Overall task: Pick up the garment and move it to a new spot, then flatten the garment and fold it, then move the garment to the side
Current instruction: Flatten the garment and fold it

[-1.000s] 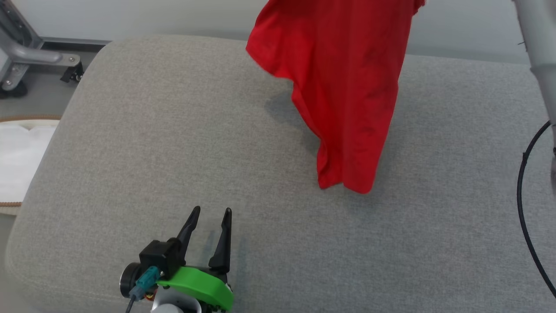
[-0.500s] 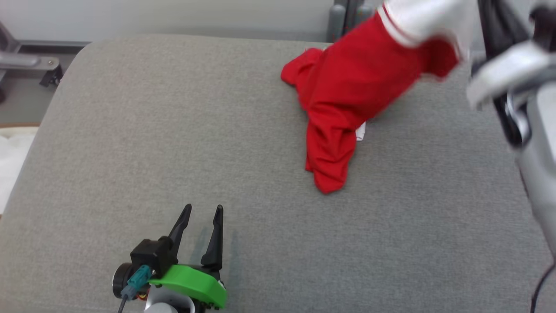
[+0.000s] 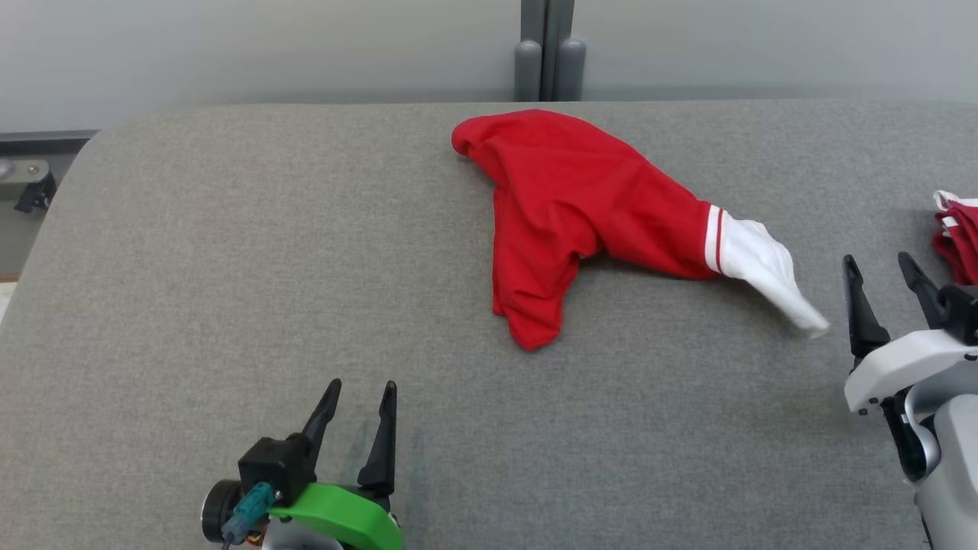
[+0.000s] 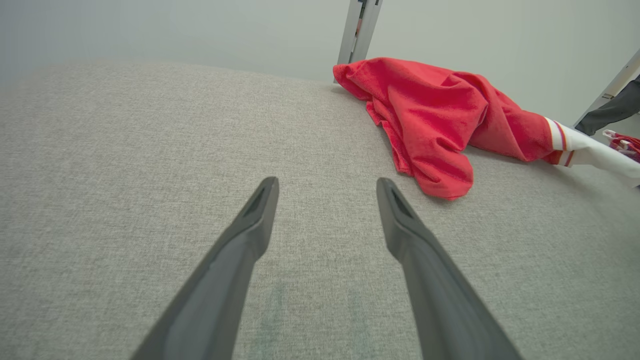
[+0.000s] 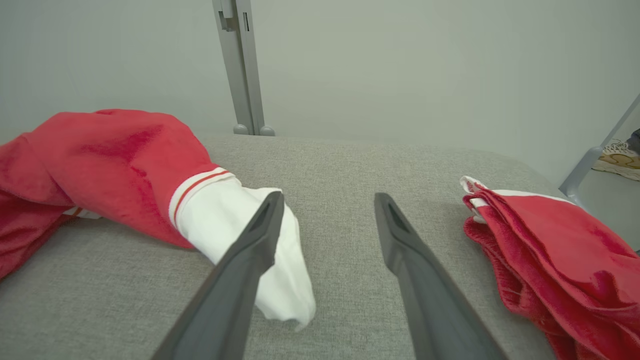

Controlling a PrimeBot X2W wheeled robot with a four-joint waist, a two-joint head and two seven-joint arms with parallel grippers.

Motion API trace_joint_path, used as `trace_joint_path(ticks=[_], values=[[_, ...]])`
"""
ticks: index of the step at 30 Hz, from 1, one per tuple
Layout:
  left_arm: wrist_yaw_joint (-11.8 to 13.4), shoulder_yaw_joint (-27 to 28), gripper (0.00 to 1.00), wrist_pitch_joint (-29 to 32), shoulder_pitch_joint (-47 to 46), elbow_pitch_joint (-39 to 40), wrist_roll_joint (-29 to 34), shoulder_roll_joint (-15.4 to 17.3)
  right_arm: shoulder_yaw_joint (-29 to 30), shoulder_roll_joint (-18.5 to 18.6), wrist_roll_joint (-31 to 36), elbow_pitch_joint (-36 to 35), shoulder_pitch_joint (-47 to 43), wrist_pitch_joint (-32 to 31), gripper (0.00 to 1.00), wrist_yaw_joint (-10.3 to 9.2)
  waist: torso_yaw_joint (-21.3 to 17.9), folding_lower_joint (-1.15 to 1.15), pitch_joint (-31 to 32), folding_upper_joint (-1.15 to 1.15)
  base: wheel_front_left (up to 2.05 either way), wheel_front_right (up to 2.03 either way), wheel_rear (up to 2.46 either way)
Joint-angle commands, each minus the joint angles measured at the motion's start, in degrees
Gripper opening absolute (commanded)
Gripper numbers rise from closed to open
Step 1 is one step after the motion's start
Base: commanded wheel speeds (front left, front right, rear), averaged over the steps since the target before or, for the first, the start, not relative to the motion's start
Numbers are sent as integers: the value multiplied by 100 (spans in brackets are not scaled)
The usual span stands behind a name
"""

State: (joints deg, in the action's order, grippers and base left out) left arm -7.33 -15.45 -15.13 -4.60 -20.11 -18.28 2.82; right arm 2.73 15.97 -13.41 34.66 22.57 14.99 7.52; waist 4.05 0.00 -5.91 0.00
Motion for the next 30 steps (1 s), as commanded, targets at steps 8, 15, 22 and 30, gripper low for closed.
trace_joint_path(ticks=[8, 15, 22, 30], values=[[-25, -21, 100, 0, 110, 32, -29, 20, 344, -530, 493, -690, -530, 26, 100, -7, 3, 0, 63, 0, 0, 0, 0], [-25, -25, 100, 0, 12, 39, -43, 21, 434, -895, 626, -834, -733, 27, 100, -7, -30, 0, -17, 0, 0, 0, 0], [-25, 13, 100, 0, -641, -139, 88, 22, 406, -1043, 675, -969, -543, 27, 100, -7, -165, 0, -277, 0, 0, 0, 0], [-25, 4, 100, 0, -1805, -564, 313, 36, 274, -1186, 637, -1114, -439, 27, 100, -7, -416, 0, -470, 0, 0, 0, 0]])
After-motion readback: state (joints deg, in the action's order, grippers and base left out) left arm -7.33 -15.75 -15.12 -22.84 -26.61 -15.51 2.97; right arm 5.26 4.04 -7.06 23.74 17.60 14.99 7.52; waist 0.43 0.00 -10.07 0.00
